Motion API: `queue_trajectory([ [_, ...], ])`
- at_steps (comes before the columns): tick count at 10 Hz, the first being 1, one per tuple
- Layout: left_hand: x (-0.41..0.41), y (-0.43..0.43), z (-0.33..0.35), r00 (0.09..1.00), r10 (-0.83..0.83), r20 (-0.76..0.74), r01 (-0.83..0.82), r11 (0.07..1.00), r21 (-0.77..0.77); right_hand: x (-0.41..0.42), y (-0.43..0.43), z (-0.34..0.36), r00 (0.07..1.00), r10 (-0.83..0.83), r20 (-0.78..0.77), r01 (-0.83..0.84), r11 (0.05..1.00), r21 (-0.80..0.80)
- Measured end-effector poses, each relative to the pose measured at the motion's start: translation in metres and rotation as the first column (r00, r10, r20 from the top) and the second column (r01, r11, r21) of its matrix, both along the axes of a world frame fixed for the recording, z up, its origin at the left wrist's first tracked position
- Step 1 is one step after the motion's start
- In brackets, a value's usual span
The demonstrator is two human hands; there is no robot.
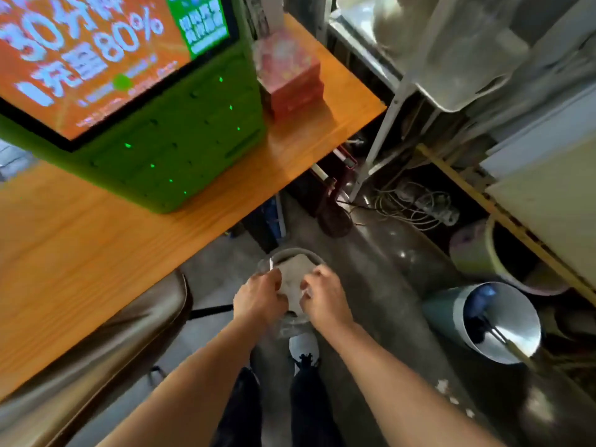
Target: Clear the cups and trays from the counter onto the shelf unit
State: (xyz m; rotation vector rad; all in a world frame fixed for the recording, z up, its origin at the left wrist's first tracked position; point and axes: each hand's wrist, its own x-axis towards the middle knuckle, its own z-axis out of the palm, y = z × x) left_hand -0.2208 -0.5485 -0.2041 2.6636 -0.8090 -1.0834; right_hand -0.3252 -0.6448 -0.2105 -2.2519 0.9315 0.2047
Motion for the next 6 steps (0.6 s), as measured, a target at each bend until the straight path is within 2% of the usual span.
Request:
queue_trajectory([
  [3, -0.012, -0.021, -0.214, 0.994, 0.090, -0.063, -0.084, 0.992, 0.094, -0.008, 0.002, -0.207, 0.964, -0.267, -0.018, 0.265, 0.942, 0.207],
  [4, -0.012, -0.019, -0.270, 0.995, 0.065, -0.071, -0.058, 0.993, 0.101, -0.015, 0.008, -0.264, 0.933, -0.357, -0.054, 0.358, 0.896, 0.262],
  [5, -0.012, -0.014, -0.296, 0.996, 0.033, -0.077, -0.026, 0.996, 0.086, -0.026, 0.011, -0.293, 0.911, -0.406, -0.069, 0.408, 0.869, 0.280],
  [6, -0.009, -0.009, -0.293, 0.993, -0.005, -0.116, 0.013, 0.998, 0.069, -0.043, 0.004, -0.294, 0.887, -0.453, -0.088, 0.460, 0.858, 0.229],
])
